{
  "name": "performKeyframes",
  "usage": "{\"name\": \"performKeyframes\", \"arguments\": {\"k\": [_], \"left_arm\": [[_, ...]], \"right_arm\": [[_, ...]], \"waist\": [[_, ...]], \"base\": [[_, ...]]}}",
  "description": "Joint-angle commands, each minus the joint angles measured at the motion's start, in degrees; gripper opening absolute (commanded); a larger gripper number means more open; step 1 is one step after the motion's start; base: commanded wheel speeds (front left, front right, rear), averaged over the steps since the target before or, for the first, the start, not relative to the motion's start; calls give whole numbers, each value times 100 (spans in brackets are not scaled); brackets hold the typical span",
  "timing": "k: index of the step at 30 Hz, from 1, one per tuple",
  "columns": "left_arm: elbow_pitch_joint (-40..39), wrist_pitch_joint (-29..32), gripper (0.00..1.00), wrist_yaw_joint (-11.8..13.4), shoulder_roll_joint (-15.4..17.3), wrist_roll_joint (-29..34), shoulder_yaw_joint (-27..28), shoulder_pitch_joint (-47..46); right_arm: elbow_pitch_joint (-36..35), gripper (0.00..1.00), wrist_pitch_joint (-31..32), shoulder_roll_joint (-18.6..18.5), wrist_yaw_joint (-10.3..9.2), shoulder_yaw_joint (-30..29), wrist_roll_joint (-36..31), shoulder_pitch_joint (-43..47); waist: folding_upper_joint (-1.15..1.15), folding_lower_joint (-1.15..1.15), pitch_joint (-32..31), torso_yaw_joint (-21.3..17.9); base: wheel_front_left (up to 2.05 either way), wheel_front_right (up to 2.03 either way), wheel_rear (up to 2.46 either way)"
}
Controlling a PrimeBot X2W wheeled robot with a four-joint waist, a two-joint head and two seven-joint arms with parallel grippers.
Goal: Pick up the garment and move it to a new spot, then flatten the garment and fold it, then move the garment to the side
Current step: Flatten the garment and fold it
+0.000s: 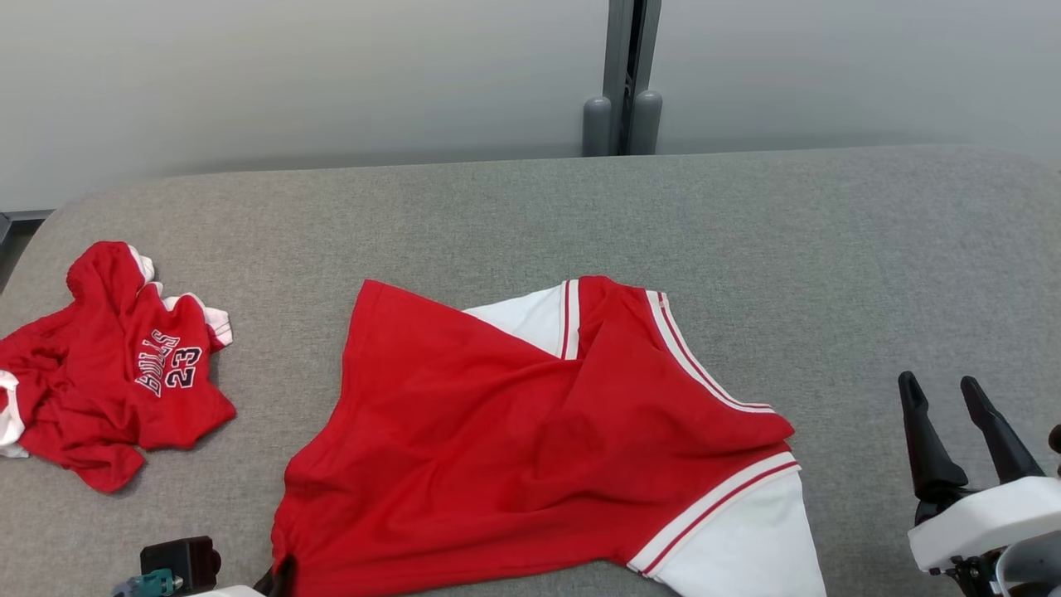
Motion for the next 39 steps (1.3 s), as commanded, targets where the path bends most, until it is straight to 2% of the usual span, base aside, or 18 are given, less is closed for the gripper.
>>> {"name": "performKeyframes", "arguments": {"k": [1, 5, 14, 19, 24, 28, 33, 39], "left_arm": [[100, -77, 100, -50, -41, -31, 29, -57], [143, -276, 100, -126, -20, 39, 86, -166], [-952, -1006, 100, 249, 274, 671, 338, -327], [-1370, -1364, 100, 364, 336, 1015, 368, -448], [-1653, -1889, 100, 421, 144, 1184, 514, -455], [-1521, -2055, 100, 349, 82, 1363, 475, -396], [-954, -2158, 100, 347, -2, 1661, 464, -393], [-550, -2198, 100, 213, -217, 1916, 487, -430]], "right_arm": [[-14, 100, 34, 0, 1, 2, -30, 35], [-3, 100, 69, 32, 1, 31, -47, 68], [-135, 100, -40, 49, 1, 208, -86, 193], [-178, 100, -72, 6, 1, 426, -116, 167], [-182, 100, -243, 48, 1, 574, -24, 217], [-216, 100, -486, 1, 1, 729, 27, 242], [-225, 100, -820, -88, 1, 935, -13, 258], [-166, 100, -930, -185, 1, 1090, 79, 231]], "waist": [[0, 0, -19, 16], [0, 0, -104, 42], [0, 0, -467, 34], [0, 0, -542, -8], [0, 0, -589, -42], [0, 0, -564, -65], [0, 0, -535, -108], [0, 0, -488, -128]], "base": [[0, 0, 0], [0, 0, 0], [0, 0, 0], [0, 0, 0], [0, 0, 0], [0, 0, 0], [0, 0, 0], [0, 0, 0]]}}
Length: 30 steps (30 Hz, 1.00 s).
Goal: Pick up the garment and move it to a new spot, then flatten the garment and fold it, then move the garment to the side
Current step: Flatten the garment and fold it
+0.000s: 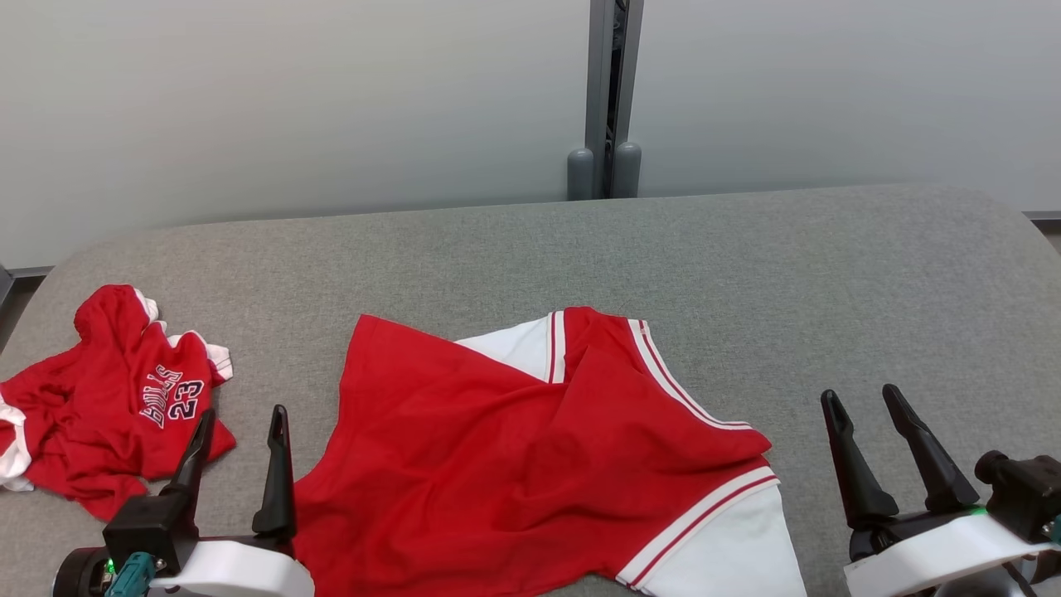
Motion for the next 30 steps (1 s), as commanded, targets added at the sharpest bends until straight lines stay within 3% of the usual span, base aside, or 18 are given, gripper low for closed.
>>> {"name": "performKeyframes", "arguments": {"k": [1, 13, 21, 24, 30], "left_arm": [[17, -34, 100, -23, -9, 46, 36, -67], [101, 88, 100, -170, -128, 26, 80, 29], [146, 1288, 100, 98, 99, -333, 9, 394], [88, 1782, 100, 157, 171, -481, -81, 528], [-45, 2357, 100, 103, 219, -681, -222, 499]], "right_arm": [[9, 100, -34, -34, 1, 12, 34, -25], [-66, 100, 183, -245, 1, -233, 65, 42], [-22, 100, 1505, -695, 1, -184, 623, 545], [140, 100, 1972, -647, 1, -278, 672, 752], [568, 100, 2500, -215, 1, -271, 666, 681]], "waist": [[0, 0, 1, -2], [0, 0, -57, 24], [0, 0, -51, 90], [0, 0, -4, 118], [0, 0, 268, 173]], "base": [[0, 0, 0], [0, 0, 0], [0, 0, 0], [0, 0, 0], [0, 0, 0]]}}
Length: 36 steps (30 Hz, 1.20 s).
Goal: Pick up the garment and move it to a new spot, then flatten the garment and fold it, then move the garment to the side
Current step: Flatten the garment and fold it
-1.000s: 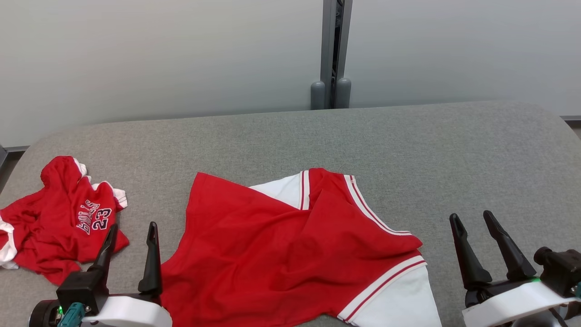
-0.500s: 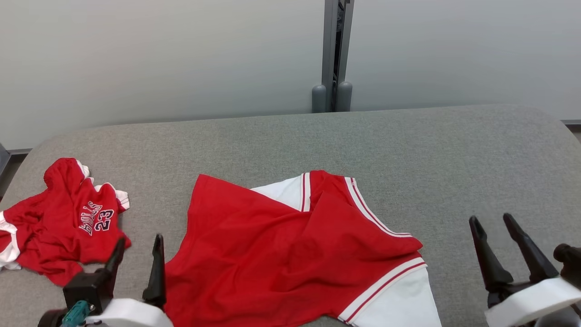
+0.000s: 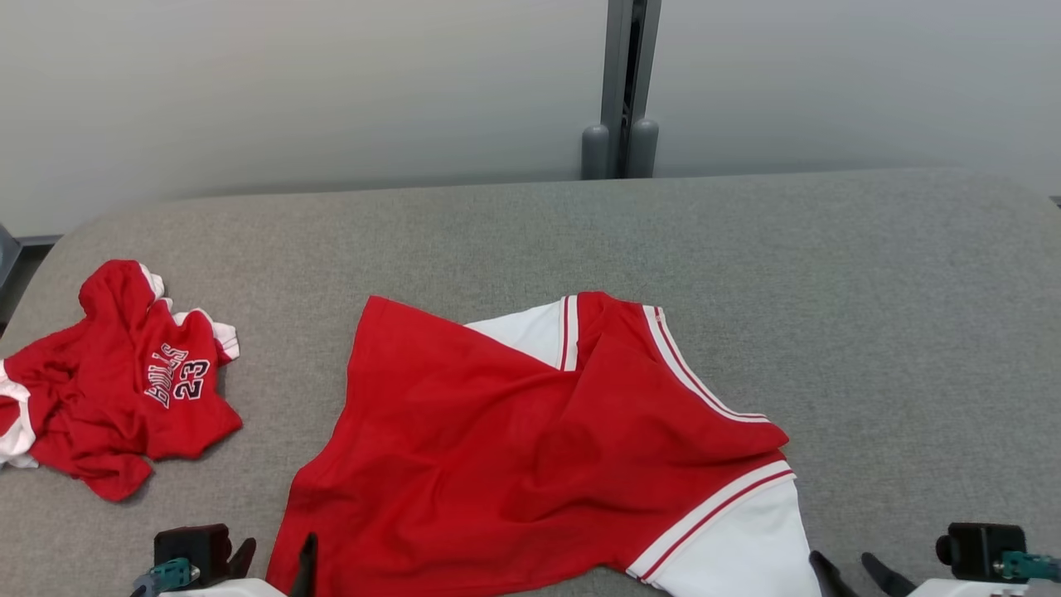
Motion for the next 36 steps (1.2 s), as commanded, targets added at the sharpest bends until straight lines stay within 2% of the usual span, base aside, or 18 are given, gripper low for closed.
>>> {"name": "performKeyframes", "arguments": {"k": [1, 12, 24, 26, 27, 28, 29, 30, 36], "left_arm": [[1, 92, 100, -29, 42, -49, -20, -62], [186, 633, 100, -214, 107, -304, -154, -193], [767, 792, 100, -317, -35, -542, -198, -253], [790, 790, 100, -373, -61, -551, -233, -269], [793, 758, 82, -404, -63, -550, -238, -284], [790, 714, 43, -430, -72, -547, -220, -321], [787, 674, 29, -455, -80, -559, -203, -344], [791, 656, 0, -485, -79, -573, -200, -345], [621, 437, 0, -530, -64, -557, -107, -418]], "right_arm": [[102, 100, 40, 56, 1, 5, -13, -100], [871, 100, 482, 390, 1, 242, 111, -404], [768, 100, 881, 452, 2, 452, 232, -378], [710, 41, 986, 446, 2, 481, 276, -335], [674, 7, 1018, 445, 2, 491, 296, -322], [637, 0, 1038, 446, 2, 491, 323, -322], [601, 0, 1044, 434, 2, 494, 338, -323], [546, 0, 1014, 415, 2, 496, 345, -337], [310, 0, 770, 366, 1, 439, 376, -409]], "waist": [[0, 0, 107, 34], [0, 0, 432, 76], [0, 0, 485, 82], [0, 0, 484, 88], [0, 0, 482, 91], [0, 0, 479, 94], [0, 0, 473, 98], [0, 0, 465, 101], [0, 0, 404, 104]], "base": [[0, 0, 0], [0, 0, 0], [0, 0, 0], [0, 0, 0], [0, 0, 0], [0, 0, 0], [0, 0, 0], [0, 0, 0], [0, 0, 0]]}}
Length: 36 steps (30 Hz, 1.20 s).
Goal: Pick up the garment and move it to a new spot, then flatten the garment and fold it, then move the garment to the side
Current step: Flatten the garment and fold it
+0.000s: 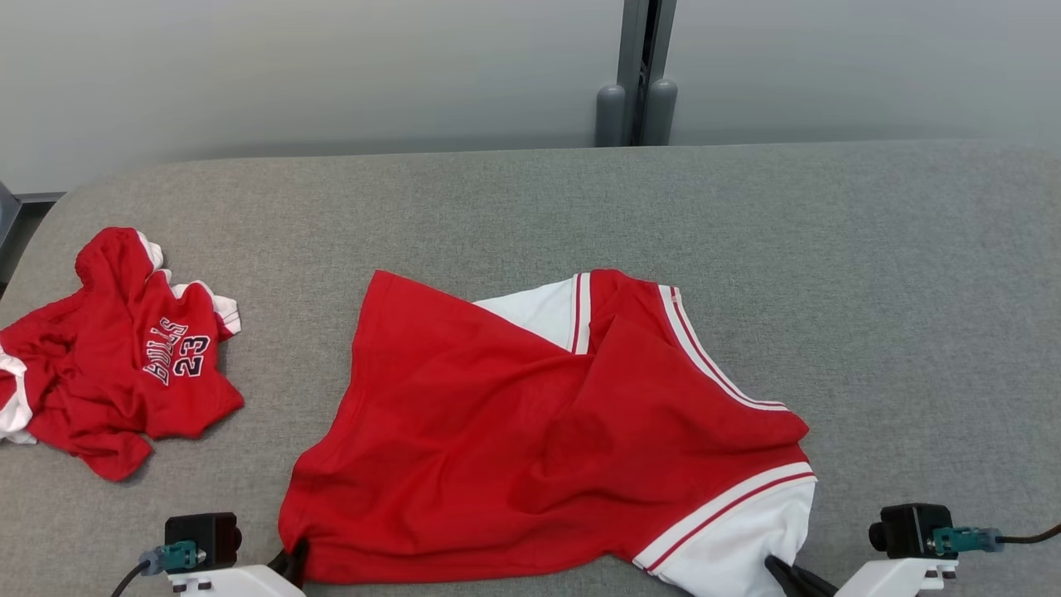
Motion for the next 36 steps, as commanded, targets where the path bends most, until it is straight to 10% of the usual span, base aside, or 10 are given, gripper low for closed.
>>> {"name": "performKeyframes", "arguments": {"k": [1, 15, 36], "left_arm": [[-51, -32, 0, -11, 14, -39, 40, -123], [-805, 41, 0, -116, 327, 406, 137, -1330], [2437, 200, 0, -1718, -281, 984, 30, -7619]], "right_arm": [[-35, 0, -61, -36, 1, -18, 31, -40], [-1129, 0, -503, -125, 1, -195, 944, -1400], [1138, 0, -1820, -1018, 1, 228, 2108, -7623]], "waist": [[0, 0, -16, -2], [0, 0, 285, -222], [0, 0, 2478, -475]], "base": [[0, 0, 0], [0, 0, 0], [0, 0, 0]]}}
